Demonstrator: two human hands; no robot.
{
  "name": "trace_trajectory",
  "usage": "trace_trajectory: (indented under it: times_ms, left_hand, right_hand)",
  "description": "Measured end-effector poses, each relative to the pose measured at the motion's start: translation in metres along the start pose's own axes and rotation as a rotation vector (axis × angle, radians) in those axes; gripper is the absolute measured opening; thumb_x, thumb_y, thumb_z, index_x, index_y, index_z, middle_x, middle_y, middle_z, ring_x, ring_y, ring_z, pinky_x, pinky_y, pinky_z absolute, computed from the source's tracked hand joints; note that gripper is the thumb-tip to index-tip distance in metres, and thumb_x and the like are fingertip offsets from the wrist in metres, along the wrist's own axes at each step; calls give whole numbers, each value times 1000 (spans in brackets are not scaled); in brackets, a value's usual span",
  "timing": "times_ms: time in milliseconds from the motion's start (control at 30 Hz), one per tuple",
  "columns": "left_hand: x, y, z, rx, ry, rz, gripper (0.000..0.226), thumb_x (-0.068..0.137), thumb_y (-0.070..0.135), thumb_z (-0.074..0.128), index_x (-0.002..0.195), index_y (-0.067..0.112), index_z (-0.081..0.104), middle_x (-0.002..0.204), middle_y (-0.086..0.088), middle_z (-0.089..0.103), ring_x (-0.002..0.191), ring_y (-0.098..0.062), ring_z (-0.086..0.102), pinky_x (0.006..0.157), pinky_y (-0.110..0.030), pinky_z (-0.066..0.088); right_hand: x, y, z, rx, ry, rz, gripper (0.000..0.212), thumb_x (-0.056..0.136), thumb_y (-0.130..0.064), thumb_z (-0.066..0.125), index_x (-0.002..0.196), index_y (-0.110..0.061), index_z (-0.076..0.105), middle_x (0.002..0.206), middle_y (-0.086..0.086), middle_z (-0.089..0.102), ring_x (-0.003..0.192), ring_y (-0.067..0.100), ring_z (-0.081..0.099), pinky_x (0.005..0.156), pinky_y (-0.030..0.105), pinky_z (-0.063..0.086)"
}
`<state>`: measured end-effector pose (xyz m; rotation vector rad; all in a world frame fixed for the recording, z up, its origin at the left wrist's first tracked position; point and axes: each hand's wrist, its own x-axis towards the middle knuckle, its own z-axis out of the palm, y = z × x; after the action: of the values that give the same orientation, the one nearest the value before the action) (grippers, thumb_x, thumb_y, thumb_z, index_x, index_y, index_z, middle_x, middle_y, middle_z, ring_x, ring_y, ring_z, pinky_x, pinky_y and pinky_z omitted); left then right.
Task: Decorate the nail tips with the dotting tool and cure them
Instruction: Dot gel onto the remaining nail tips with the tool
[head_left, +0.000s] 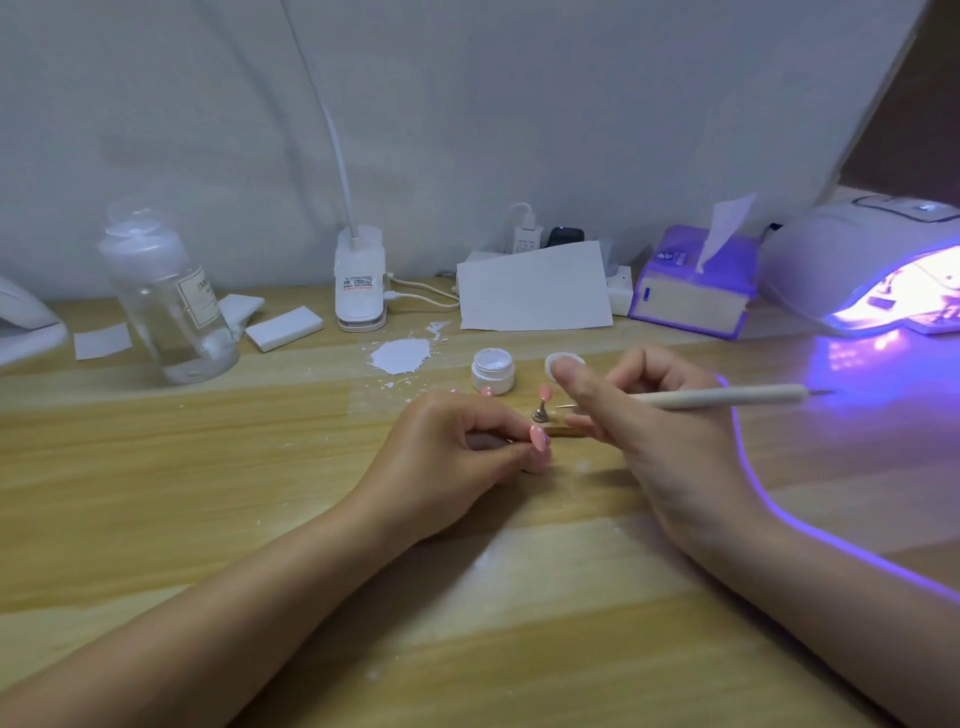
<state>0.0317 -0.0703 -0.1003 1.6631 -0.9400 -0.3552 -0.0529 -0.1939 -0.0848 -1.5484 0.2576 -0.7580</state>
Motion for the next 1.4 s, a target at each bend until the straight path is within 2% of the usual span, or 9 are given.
trace_trajectory:
  times_ms: [133, 233, 300, 400, 533, 700, 900, 1233, 1400]
  left_hand:
    - [0, 1, 0, 39, -10, 39, 15, 76, 7, 71, 71, 21, 72, 64, 11, 71, 58, 8, 59, 57, -8, 45]
    - [-1, 2, -1, 52, -16, 57, 16, 77, 7, 70, 73, 23, 72, 61, 14, 69, 56, 11, 57, 57, -6, 43]
    - [-1, 2, 0, 62, -16, 72, 17, 77, 8, 70, 72, 24, 72, 61, 16, 68, 57, 12, 56, 58, -6, 43]
    - [-1, 3, 0, 90, -12, 90, 20, 76, 8, 71, 71, 28, 71, 58, 19, 66, 54, 14, 54, 56, -5, 41]
    - [-1, 3, 0, 60, -15, 81, 22, 76, 8, 70, 70, 29, 71, 61, 16, 68, 56, 13, 56, 57, -5, 42]
    - [-1, 3, 0, 72, -15, 75, 20, 77, 7, 70, 71, 26, 71, 59, 18, 67, 56, 13, 56, 57, -4, 41]
    - [-1, 3, 0, 97, -12, 80, 23, 77, 6, 70, 70, 28, 70, 58, 18, 66, 56, 14, 55, 57, -5, 42]
    - [-1, 5, 0, 121, -3, 69, 21, 76, 8, 71, 69, 28, 71, 54, 17, 65, 51, 12, 52, 55, -6, 40]
    - [-1, 6, 0, 120, -4, 58, 19, 76, 9, 71, 69, 27, 71, 57, 12, 67, 51, 9, 51, 56, -7, 42]
  right_hand:
    - [5, 8, 6, 17, -40, -22, 40, 70, -12, 75, 48, -14, 42, 47, 8, 42, 43, 7, 55, 53, 29, 49]
    - [7, 14, 5, -26, -9, -32, 43, 73, 0, 65, 43, -19, 40, 47, 6, 38, 55, 17, 51, 60, 45, 47]
    - [8, 15, 5, -9, -6, -20, 43, 72, 1, 63, 42, -20, 39, 47, 5, 36, 64, 21, 56, 64, 52, 48]
    - [7, 14, 6, 23, -17, -22, 43, 74, 2, 62, 43, -18, 39, 45, 2, 37, 60, 16, 59, 65, 46, 49]
    - [6, 16, 6, 52, -49, -32, 44, 77, 8, 60, 46, -14, 36, 39, -7, 41, 42, 3, 56, 51, 26, 48]
    - [7, 16, 6, 63, -56, -38, 45, 76, 8, 61, 47, -14, 36, 40, -6, 39, 41, 6, 54, 58, 34, 46]
    - [6, 16, 6, 124, -93, -18, 44, 77, 11, 58, 48, -13, 36, 39, -8, 42, 43, 2, 58, 45, 18, 47]
    - [6, 16, 7, 132, -84, -22, 42, 77, 11, 58, 49, -11, 35, 38, -7, 38, 43, 2, 58, 45, 18, 48]
    - [7, 17, 7, 101, -66, -23, 42, 76, 8, 60, 48, -14, 37, 42, -6, 37, 47, 4, 60, 54, 27, 48]
